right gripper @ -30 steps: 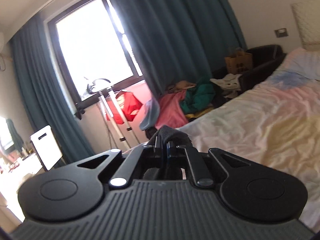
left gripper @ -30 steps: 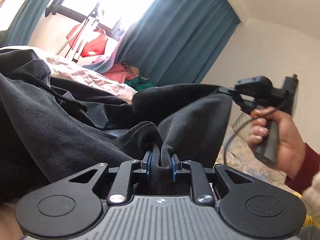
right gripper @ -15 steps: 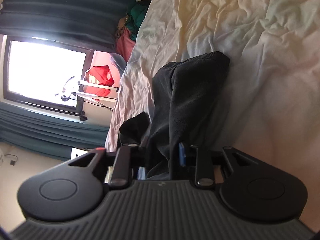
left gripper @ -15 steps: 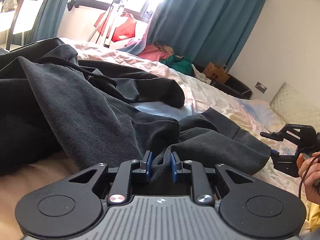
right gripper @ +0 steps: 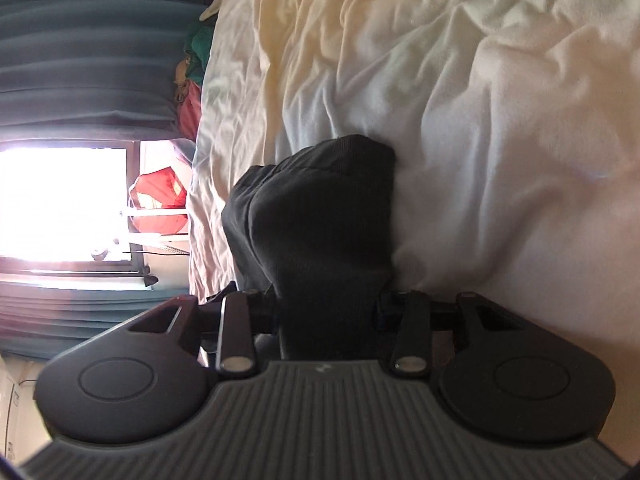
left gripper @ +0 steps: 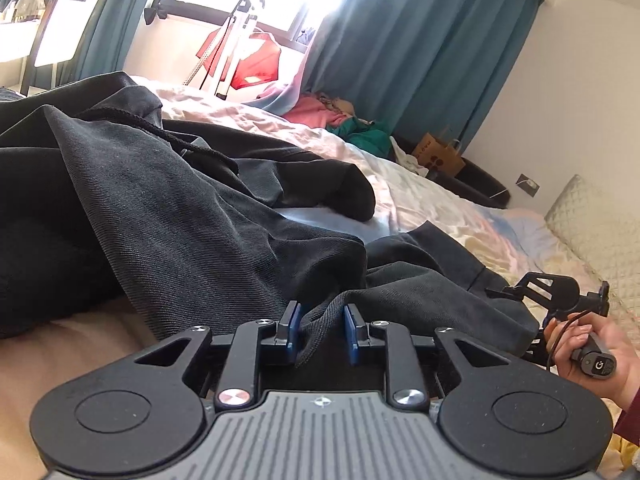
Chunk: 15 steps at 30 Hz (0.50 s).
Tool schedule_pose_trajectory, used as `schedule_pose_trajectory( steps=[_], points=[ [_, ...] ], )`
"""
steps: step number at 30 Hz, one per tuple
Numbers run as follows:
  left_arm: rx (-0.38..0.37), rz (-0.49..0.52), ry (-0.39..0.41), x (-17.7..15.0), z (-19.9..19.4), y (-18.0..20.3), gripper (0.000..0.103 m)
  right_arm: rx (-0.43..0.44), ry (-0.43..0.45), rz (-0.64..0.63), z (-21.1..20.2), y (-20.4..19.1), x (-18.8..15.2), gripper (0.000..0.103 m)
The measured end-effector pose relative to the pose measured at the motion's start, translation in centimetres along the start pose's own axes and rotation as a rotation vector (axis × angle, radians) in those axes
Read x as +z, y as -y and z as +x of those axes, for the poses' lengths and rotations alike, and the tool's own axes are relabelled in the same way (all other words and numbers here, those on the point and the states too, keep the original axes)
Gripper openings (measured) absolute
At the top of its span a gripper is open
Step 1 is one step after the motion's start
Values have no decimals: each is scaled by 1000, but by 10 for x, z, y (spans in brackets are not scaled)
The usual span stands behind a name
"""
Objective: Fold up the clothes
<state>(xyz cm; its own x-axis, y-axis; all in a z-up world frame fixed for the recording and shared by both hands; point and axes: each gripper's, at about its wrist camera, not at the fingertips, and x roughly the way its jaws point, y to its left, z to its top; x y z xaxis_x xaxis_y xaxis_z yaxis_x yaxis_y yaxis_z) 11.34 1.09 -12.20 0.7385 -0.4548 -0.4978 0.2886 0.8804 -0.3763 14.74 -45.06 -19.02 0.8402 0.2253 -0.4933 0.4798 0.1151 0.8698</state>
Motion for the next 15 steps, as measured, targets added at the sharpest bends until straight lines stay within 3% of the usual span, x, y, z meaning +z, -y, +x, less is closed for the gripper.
schedule_pose_trajectory(
  steps=[2,4,6,8,12,14,15],
  points=[
    [-2,4,2,0,2,0,25,15,11,-42,3,-7,2,42],
    [-13,-1,2,0,2,-1,27,27,54,-109,1,-19,4,19],
    [-35,-10,7,1,1,-1,29,36,131,-204,-7,-37,6,12],
    [-89,-40,42,2,-5,-1,37,57,211,-269,-21,-52,10,10],
    [-210,-103,98,10,-21,2,49,83,471,-359,-63,-68,25,9],
    [-226,-134,113,13,-30,-2,67,36,508,-308,-72,-56,41,9],
    [-222,-161,118,13,-36,-6,69,9,509,-271,-75,-47,49,9]
  ],
)
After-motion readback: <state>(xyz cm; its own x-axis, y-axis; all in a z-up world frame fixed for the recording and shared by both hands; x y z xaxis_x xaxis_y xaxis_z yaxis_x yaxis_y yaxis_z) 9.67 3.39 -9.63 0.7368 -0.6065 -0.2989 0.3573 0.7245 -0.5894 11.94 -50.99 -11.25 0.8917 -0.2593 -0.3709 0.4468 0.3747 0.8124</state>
